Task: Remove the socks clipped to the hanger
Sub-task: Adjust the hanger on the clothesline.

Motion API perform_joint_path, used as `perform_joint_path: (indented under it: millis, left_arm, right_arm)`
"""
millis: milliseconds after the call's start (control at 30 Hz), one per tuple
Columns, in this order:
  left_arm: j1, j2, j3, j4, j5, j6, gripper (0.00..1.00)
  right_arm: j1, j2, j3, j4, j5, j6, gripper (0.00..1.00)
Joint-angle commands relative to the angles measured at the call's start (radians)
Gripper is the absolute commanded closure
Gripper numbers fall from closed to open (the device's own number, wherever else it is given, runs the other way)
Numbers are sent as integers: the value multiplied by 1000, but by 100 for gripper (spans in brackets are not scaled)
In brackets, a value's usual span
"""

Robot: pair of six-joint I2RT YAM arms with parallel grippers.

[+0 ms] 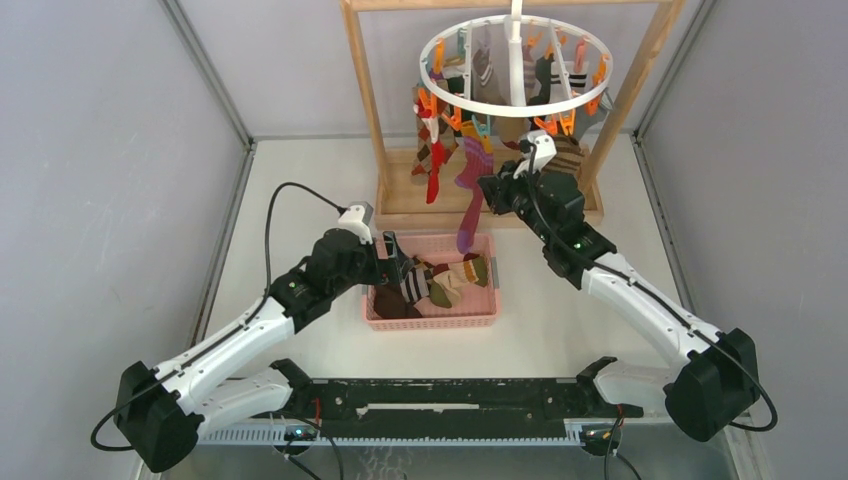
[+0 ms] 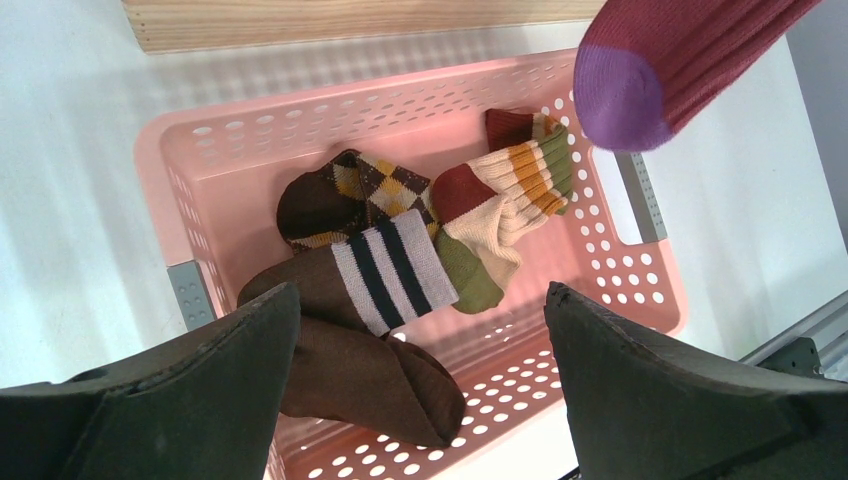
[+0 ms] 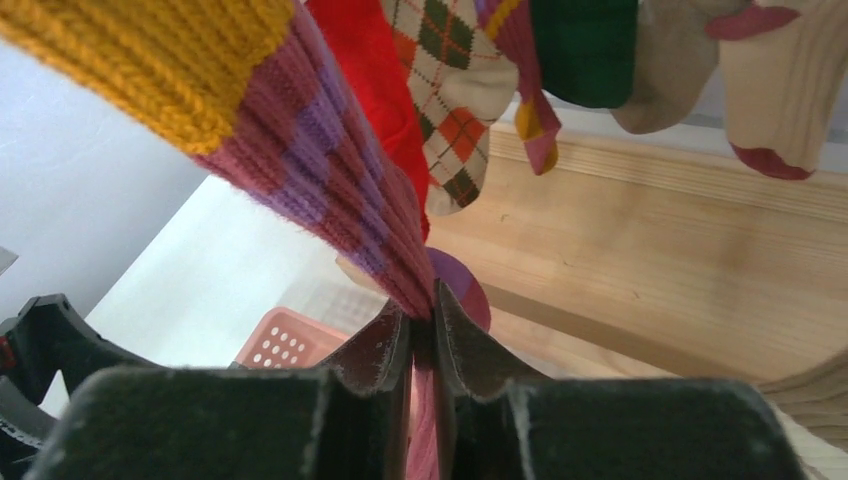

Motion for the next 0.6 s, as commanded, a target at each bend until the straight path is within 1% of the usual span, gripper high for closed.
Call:
perform_joint_path:
  millis: [0,233,567]
  left_arm:
    - [0,1,31,23,3,9,5]
    - [-2,35,80,22,6,18,5]
    - [-8,57,118,16,6,23,5]
  right_arm:
    - [-40,-43,29,36,-30,35,83]
    - [-143,-78,29,21,-102,83,83]
    - [-353,-57,43,1,-239,187,82]
